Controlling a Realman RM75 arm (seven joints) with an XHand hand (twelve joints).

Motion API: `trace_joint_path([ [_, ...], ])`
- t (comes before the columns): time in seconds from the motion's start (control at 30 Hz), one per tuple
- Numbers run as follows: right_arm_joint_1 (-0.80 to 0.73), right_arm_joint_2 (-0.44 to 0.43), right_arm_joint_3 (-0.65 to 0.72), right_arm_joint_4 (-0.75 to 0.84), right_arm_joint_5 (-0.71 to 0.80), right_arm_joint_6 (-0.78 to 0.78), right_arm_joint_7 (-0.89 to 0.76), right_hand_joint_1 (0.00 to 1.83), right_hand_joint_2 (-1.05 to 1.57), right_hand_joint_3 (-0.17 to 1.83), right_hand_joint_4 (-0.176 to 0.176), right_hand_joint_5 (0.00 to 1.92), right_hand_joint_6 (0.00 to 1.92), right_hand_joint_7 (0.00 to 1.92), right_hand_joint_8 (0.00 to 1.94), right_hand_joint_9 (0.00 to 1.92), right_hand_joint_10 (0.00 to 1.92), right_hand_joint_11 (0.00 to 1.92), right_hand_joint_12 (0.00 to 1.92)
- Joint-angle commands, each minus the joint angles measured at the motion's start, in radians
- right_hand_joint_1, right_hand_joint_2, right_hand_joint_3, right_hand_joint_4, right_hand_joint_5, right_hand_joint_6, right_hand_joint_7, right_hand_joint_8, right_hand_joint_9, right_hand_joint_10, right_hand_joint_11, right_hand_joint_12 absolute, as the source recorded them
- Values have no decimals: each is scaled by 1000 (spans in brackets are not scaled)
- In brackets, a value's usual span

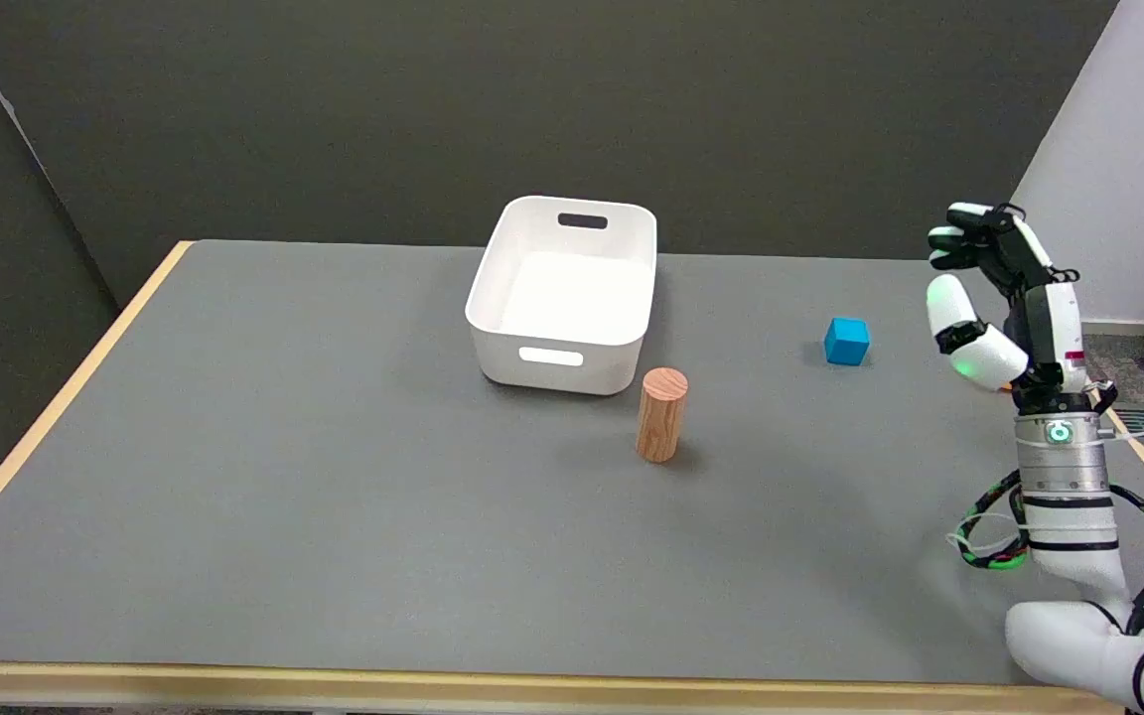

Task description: Pick up the cube.

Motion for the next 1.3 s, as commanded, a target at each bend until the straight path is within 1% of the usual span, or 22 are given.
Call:
trace_joint_path([
  [0.03,-97,22,60,10,-32,-45,-234,639,740,961,-4,356,718,554,702,503,1134,225,1440],
  [0.1,-125,34,87,33,-32,-45,-309,662,714,950,-5,355,686,551,703,495,1140,200,1417],
  [0.17,-192,61,139,91,-32,-69,-413,719,666,921,-6,347,632,546,707,480,1163,142,1380],
  [0.33,-362,113,295,228,-21,-175,-620,717,637,901,-4,342,611,522,683,445,1148,93,1327],
  [0.4,-407,117,358,260,-21,-231,-665,707,634,888,-2,341,604,501,646,411,1115,75,1303],
  [0.53,-403,114,434,280,-29,-370,-695,700,622,890,0,332,592,470,600,368,1057,58,1287],
  [0.6,-371,117,445,286,-29,-462,-712,704,611,910,0,324,593,454,591,359,1032,52,1294],
  [0.63,-337,123,451,286,-41,-535,-726,704,611,912,-1,323,593,450,587,356,1027,50,1293],
  [0.7,-280,134,447,276,-60,-632,-748,704,611,915,-3,319,587,434,573,339,1005,47,1290],
  [0.77,-198,139,431,260,-69,-762,-785,706,611,916,-5,314,579,421,562,325,986,45,1289],
  [0.83,-107,136,396,221,-101,-834,-797,708,609,920,-8,297,552,384,533,293,939,33,1273],
  [0.9,-33,124,353,179,-138,-874,-795,711,606,923,-11,276,519,341,497,256,888,20,1256],
  [1.03,126,113,239,101,-213,-913,-773,719,606,924,-14,268,503,326,473,241,871,21,1255],
  [1.2,250,120,103,51,-220,-929,-758,717,609,926,-17,267,500,327,472,240,869,39,1267],
  [1.3,295,111,28,24,-220,-931,-745,716,624,900,-19,271,486,335,452,235,886,51,1258],
])
